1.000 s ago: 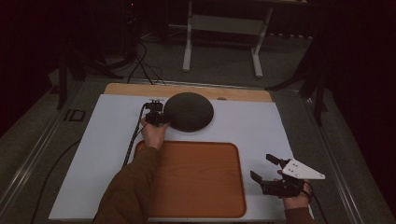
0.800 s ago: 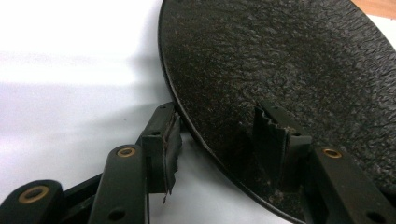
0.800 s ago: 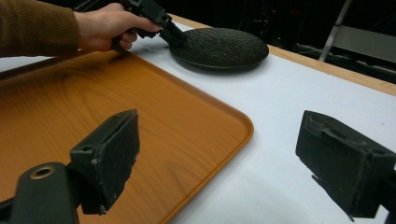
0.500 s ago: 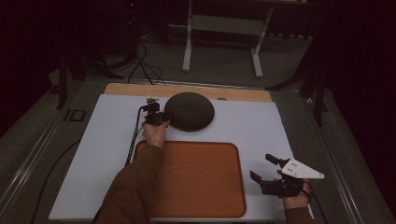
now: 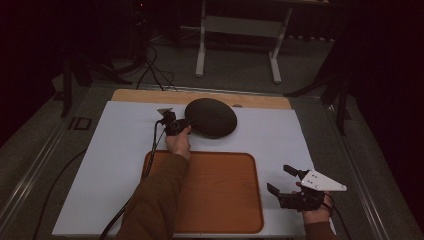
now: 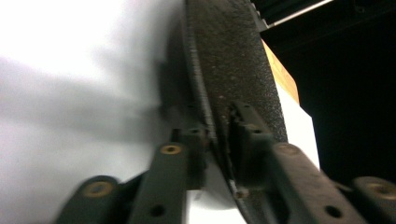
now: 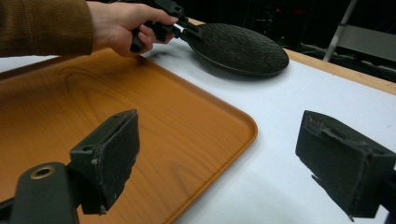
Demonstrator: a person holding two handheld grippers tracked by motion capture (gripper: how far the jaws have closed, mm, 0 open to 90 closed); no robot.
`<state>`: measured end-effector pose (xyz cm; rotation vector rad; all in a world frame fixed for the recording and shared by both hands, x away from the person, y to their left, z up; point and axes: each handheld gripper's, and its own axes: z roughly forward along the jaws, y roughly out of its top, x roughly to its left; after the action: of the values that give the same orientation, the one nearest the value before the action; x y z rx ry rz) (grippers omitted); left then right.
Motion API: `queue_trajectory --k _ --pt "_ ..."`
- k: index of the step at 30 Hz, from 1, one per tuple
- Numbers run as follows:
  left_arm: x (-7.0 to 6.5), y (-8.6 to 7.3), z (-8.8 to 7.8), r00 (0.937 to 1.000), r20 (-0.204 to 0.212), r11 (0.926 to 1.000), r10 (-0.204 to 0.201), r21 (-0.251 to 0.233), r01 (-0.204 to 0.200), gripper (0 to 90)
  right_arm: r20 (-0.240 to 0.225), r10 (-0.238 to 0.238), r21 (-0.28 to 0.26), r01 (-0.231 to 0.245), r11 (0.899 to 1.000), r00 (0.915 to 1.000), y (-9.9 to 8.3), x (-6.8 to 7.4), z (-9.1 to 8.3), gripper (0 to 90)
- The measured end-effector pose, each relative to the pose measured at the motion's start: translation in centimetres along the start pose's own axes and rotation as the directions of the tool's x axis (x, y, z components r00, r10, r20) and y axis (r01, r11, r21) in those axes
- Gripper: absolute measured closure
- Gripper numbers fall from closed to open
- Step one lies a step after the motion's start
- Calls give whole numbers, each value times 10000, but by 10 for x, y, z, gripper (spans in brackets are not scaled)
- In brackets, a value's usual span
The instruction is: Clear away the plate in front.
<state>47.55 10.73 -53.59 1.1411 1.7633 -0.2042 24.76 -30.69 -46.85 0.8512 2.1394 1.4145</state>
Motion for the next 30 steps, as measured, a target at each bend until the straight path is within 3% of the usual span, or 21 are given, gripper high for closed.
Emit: queue_trajectory --k 4,6,9,13,19,24,30 --pt "-2 -1 -1 9969 297 9973 -726 -62 729 835 -30 -33 28 33 10000 10000 0 0 1 135" --pt "-1 -2 -2 9905 647 9925 -1210 -96 1218 849 -43 -94 29 94 10000 9999 0 1 1 135" --pt "-3 -1 -3 9889 679 9911 -1321 -52 1328 850 -42 -67 42 67 10000 10000 0 1 1 135" --pt "-1 -2 -7 9814 741 9842 -1771 95 1769 850 -26 -60 27 60 10000 10000 0 0 0 135" --pt "2 -3 -12 9774 731 9801 -1982 176 1975 849 11 -66 22 66 10000 10000 0 0 -1 135" --pt "1 -4 -19 9802 663 9824 -1867 242 1855 847 30 -79 29 79 10000 10000 0 1 -1 135" --pt "5 -4 -27 9769 944 9814 -1920 227 1907 847 30 -81 17 81 10000 10000 0 0 -1 135"
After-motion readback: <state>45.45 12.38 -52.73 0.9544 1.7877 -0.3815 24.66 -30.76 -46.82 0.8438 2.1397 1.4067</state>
